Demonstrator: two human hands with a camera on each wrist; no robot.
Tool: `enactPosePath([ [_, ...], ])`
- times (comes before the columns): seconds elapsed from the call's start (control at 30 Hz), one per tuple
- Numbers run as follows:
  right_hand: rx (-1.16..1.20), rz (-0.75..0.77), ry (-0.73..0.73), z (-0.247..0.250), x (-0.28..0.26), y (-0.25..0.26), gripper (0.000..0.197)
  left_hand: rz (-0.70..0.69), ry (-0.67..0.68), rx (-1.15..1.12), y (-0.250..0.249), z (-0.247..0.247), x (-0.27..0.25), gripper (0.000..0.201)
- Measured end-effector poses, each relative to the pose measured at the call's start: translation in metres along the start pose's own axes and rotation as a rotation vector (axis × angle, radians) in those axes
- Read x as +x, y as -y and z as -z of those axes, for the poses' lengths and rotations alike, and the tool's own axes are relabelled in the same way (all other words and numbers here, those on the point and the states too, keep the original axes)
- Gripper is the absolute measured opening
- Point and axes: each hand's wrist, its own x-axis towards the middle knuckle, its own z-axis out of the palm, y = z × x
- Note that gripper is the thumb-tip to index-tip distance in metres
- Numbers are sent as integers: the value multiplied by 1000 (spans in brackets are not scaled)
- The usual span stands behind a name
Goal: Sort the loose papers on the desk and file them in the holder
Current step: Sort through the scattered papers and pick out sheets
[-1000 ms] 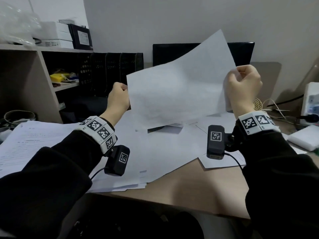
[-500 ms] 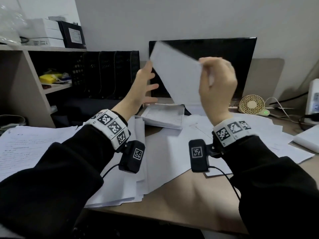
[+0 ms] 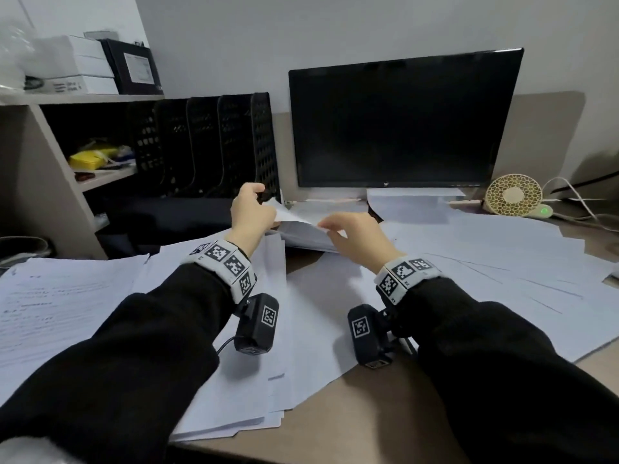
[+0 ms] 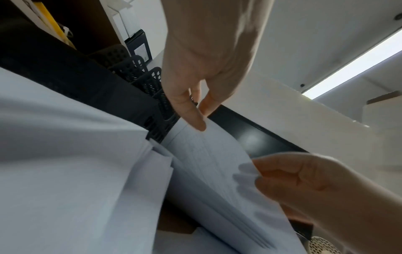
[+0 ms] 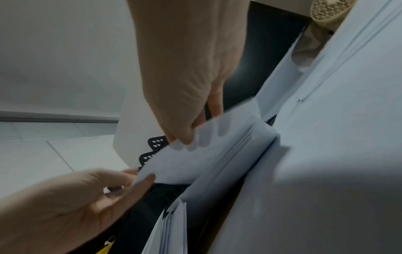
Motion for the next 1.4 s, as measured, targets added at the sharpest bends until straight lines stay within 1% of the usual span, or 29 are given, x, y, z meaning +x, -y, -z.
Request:
enactPosePath([
  [0.07,19,-97,186,-1,-2,-3,33,20,17,56,6,-1,4,52],
  [0.1,28,-117,244,-1,-4,-5,35,4,12,88,7,-2,4,50],
  [0.13,50,-149,268,2,-5,-4,36,-21,4,118,7,-2,4,49],
  [0.2,133,-219,226,13,-6,-5,34,-90,-3,159,7,-4,2,51],
  [0.23,162,-239,181,20,-6,-6,30,-120,-12,174,5,-5,0,52],
  [0.3,120,-254,138,37,-6,-8,14,-185,-80,232,2,-9,-2,46],
  [0.37,6,-300,176,54,-7,-10,21,-265,-146,271,-5,-15,-6,35],
  [0.4,-55,-361,213,60,-9,-11,21,-308,-148,273,-10,-18,-9,30],
  [0.43,-121,-420,257,66,-11,-11,21,-341,-121,269,-15,-21,-14,25],
  [0.5,-213,-579,385,75,-17,-15,28,-373,7,288,-26,-28,-27,15],
  [0.53,-236,-656,455,76,-22,-18,27,-369,110,311,-31,-31,-35,11],
  [0.57,-249,-704,524,76,-27,-20,23,-347,241,341,-35,-33,-43,9],
  [0.6,-255,-730,582,75,-31,-23,20,-317,394,397,-37,-35,-51,12],
  [0.67,-256,-775,646,72,-36,-28,19,-238,704,586,-39,-37,-67,24],
  [0.73,-221,-810,651,72,-41,-25,21,-135,925,771,-36,-39,-81,37],
  [0.77,-188,-823,647,72,-43,-24,23,-100,991,838,-35,-38,-85,45],
  [0.83,-115,-839,631,73,-46,-21,23,-55,1055,905,-35,-36,-90,56],
  [0.93,-95,-847,607,72,-50,-18,28,-31,1079,940,-38,-34,-95,64],
  [0.97,-118,-843,600,71,-50,-17,29,-48,1084,976,-41,-34,-99,67],
  [1.07,-288,-823,611,70,-51,-15,28,-95,1114,1095,-48,-38,-108,69],
  [1.13,-315,-826,608,71,-51,-14,31,-107,1136,1148,-50,-41,-113,73],
  [1.23,-278,-843,597,72,-49,-13,33,-99,1160,1181,-52,-42,-116,79],
  [1.3,-249,-858,615,70,-48,-13,32,-95,1166,1192,-54,-42,-118,83],
  [1.4,-195,-841,657,69,-49,-11,28,-90,1179,1221,-56,-43,-124,92],
])
